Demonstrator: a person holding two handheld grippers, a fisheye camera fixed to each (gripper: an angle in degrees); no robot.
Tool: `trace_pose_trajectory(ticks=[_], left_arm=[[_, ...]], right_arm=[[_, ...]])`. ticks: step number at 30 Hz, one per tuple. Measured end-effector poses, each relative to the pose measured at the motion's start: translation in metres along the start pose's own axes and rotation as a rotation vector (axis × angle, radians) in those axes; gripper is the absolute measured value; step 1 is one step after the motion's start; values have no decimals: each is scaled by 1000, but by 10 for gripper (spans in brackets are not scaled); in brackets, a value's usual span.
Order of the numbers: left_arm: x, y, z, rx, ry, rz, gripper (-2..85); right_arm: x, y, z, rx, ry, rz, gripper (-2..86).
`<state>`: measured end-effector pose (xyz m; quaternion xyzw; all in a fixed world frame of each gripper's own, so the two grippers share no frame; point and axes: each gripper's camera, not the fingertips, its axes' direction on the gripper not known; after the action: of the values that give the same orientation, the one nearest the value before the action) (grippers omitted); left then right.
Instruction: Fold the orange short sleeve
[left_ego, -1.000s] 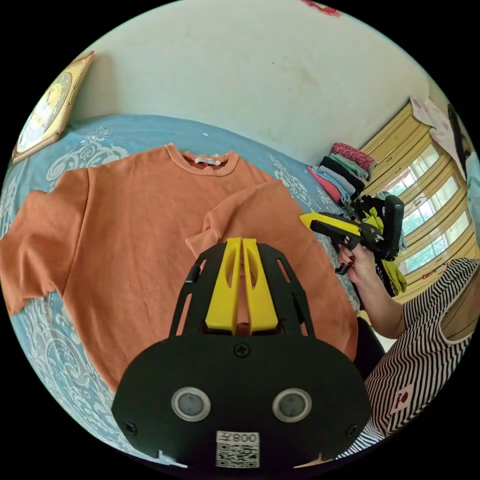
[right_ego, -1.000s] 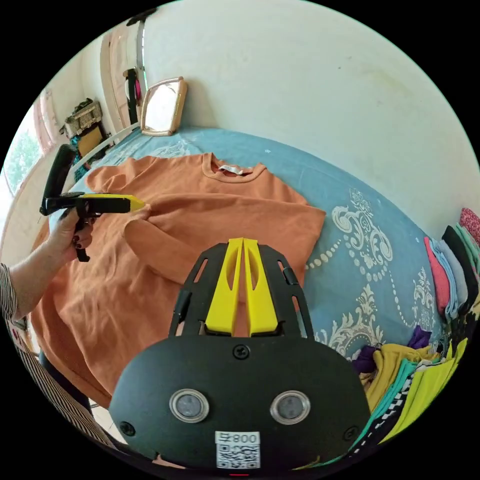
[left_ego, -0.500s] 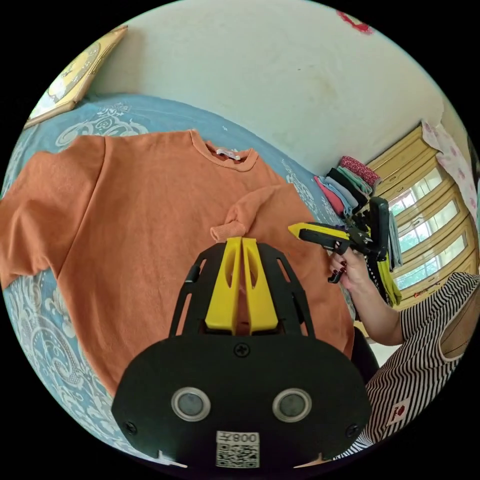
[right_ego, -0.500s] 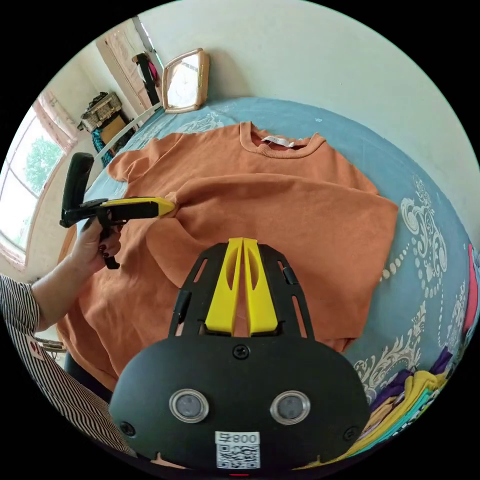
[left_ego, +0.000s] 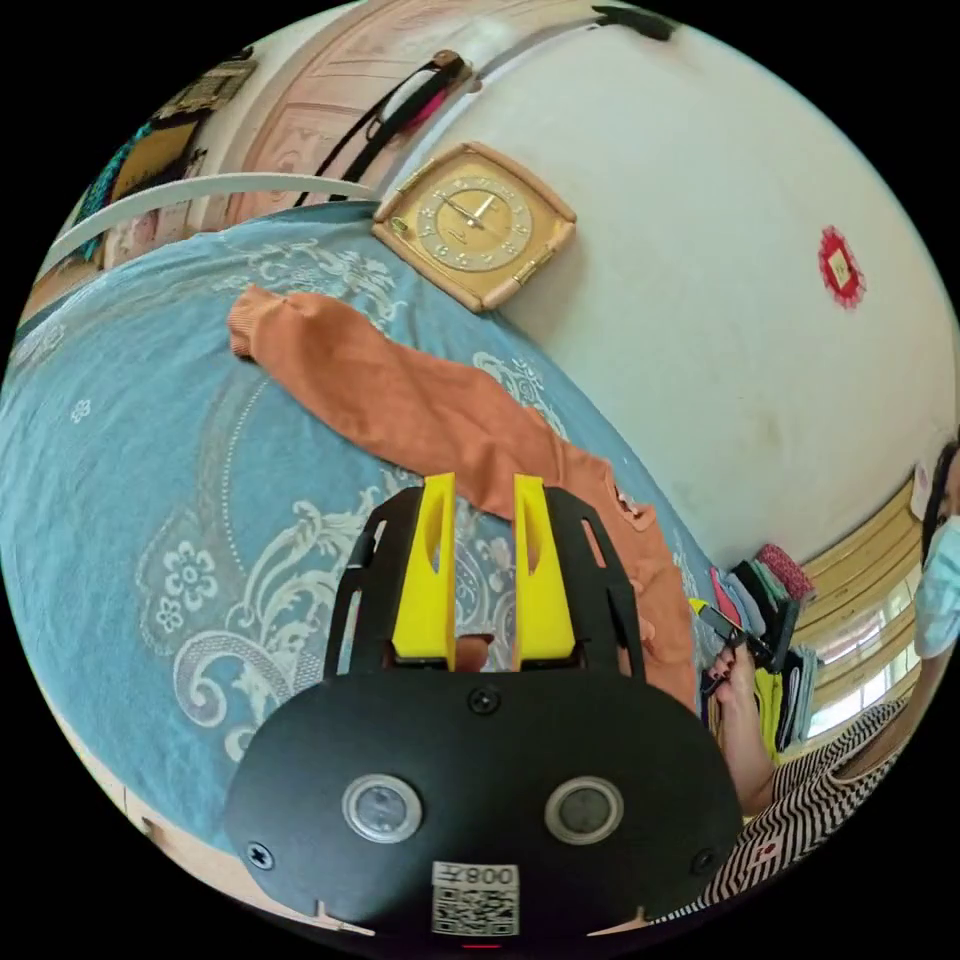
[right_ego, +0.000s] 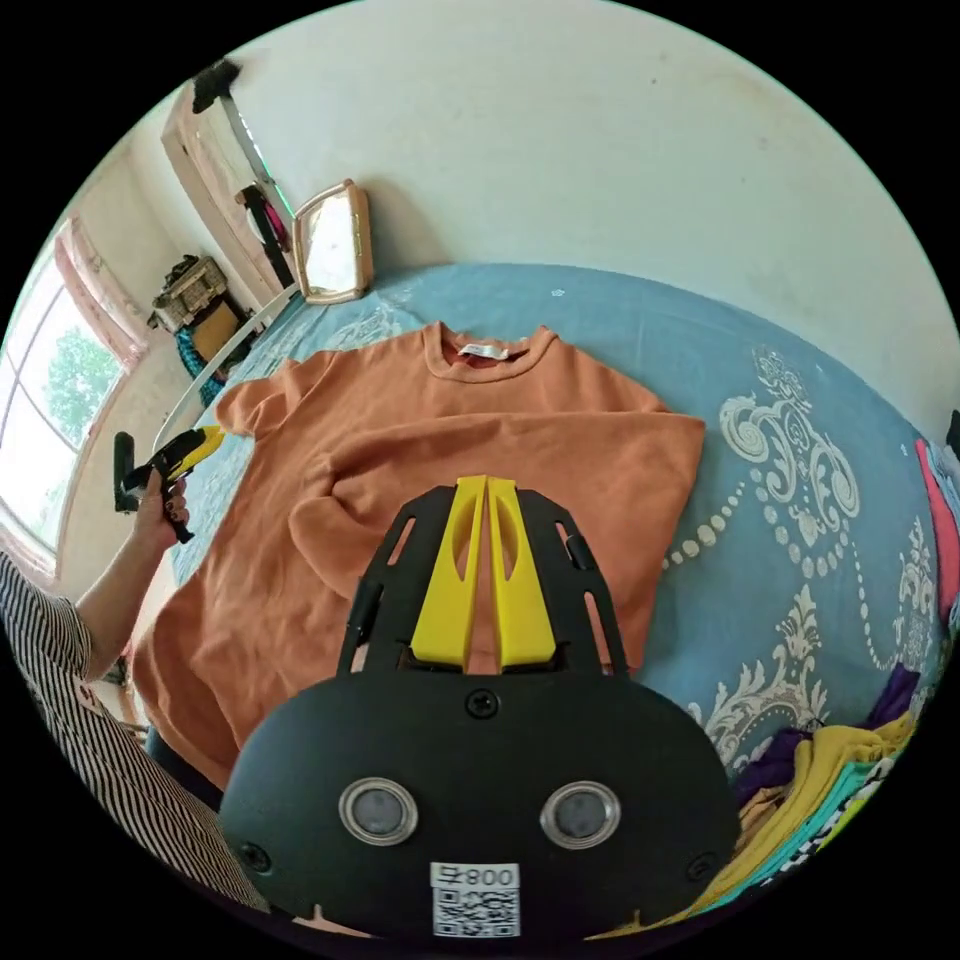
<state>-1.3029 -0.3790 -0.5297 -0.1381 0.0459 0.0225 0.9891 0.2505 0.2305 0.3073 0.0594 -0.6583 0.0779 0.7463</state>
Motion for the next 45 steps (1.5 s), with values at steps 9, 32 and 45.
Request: trace_pose_trajectory(ticks=[9,32,45], left_arm=[[-151,-39,-79,186,26,-431,103],[132,81,6,-355,322,595,37],[105,131,-1,-377,358,386,108]], right_arm=[[-96,-37,72,-183,-132,-287,2],[32,-116,37,-33,-508,89,66],[39,-173,77,-216,-747,35,93]])
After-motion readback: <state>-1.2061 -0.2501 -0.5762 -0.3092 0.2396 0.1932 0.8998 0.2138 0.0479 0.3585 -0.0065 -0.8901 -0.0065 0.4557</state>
